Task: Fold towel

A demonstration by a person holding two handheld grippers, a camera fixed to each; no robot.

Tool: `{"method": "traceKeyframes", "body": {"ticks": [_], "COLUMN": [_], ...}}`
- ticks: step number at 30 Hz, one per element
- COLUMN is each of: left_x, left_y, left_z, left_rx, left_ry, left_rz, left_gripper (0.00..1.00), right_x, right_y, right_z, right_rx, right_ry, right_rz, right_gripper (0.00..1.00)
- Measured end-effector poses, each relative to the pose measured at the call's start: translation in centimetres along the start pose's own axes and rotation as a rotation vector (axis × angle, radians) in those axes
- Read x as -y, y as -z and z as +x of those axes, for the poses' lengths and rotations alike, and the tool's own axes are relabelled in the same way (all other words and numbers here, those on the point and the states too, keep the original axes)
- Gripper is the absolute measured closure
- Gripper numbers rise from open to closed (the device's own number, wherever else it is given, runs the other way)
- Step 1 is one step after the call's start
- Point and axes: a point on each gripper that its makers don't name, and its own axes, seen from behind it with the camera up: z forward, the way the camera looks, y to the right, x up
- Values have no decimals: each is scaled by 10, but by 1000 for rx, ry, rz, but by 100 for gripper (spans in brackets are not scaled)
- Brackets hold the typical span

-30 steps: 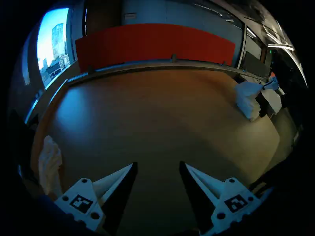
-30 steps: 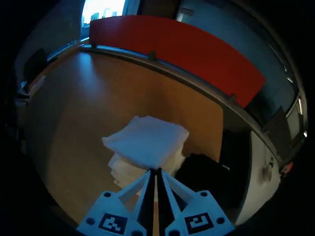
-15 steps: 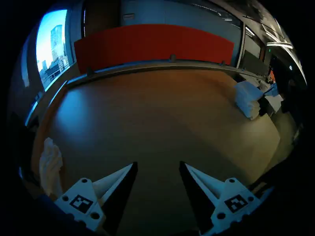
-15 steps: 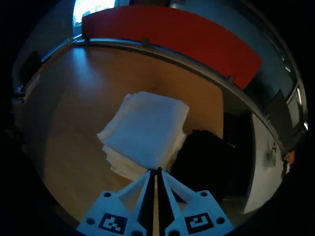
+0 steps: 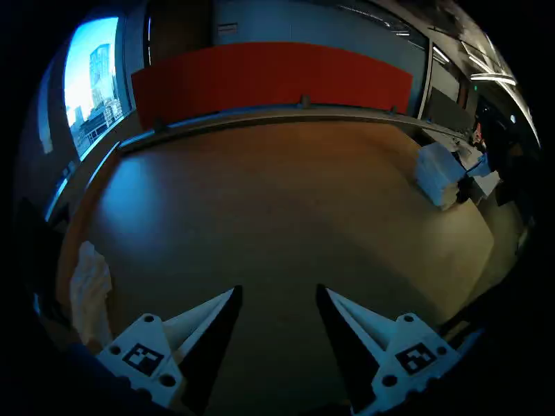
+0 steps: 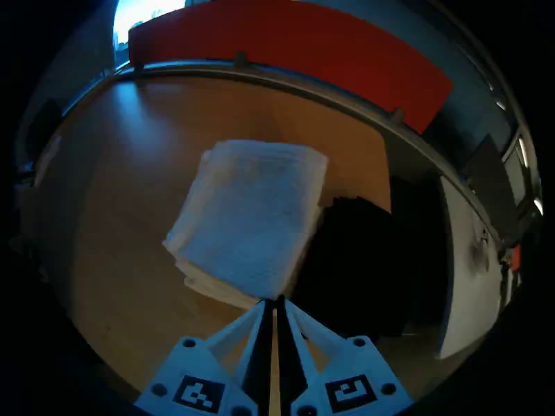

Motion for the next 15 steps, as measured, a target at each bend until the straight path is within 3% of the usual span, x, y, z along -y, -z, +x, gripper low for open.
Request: {"method": "traceKeyframes", "body": {"ticks": [15], "left_x": [-2], "left_y": [-1], "left_z": [0], "left_rx": [7], "left_ry": [-9], "left_rz": [-1], "left_gripper": [22], "right_x": [2], "right_y": [-11], "right_z": [-2], "right_rx": [2], "right_ry": [-4], "right_rz": [-15], "right_gripper": [96]}}
